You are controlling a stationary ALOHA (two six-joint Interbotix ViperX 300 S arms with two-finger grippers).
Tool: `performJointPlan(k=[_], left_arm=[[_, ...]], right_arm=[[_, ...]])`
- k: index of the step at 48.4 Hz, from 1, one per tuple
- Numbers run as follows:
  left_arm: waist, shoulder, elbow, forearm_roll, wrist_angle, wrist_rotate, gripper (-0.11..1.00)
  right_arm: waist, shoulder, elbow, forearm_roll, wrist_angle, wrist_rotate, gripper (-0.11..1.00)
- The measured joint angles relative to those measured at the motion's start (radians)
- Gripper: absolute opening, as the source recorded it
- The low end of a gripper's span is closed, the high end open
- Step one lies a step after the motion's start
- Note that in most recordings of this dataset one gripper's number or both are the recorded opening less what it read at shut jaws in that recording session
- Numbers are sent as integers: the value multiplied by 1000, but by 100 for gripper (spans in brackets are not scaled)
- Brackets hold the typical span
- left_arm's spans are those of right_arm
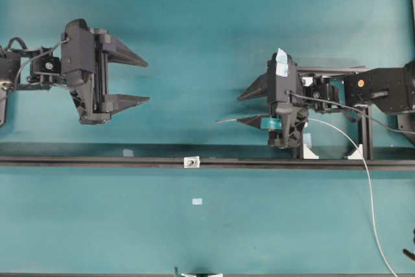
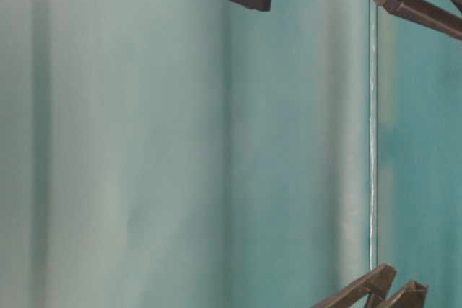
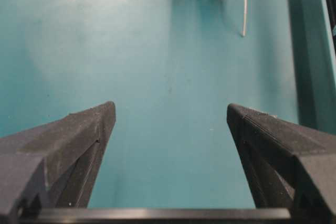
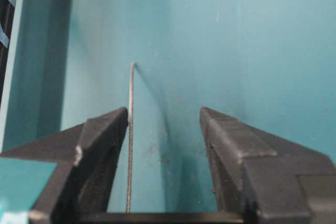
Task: Insert the wire through the hole in the metal fitting marked with a red label. (retake)
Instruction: 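Close the right gripper on the grey wire tip and lift it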
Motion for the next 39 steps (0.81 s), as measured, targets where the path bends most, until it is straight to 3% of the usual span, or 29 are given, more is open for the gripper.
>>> performJointPlan(k=[20, 39], left_arm=[[0, 0, 2, 0, 0, 0, 78], [0, 0, 2, 0, 0, 0, 78]], right_arm=[[2, 2, 0, -2, 0, 0, 4], [6, 2, -2, -2, 0, 0, 3]])
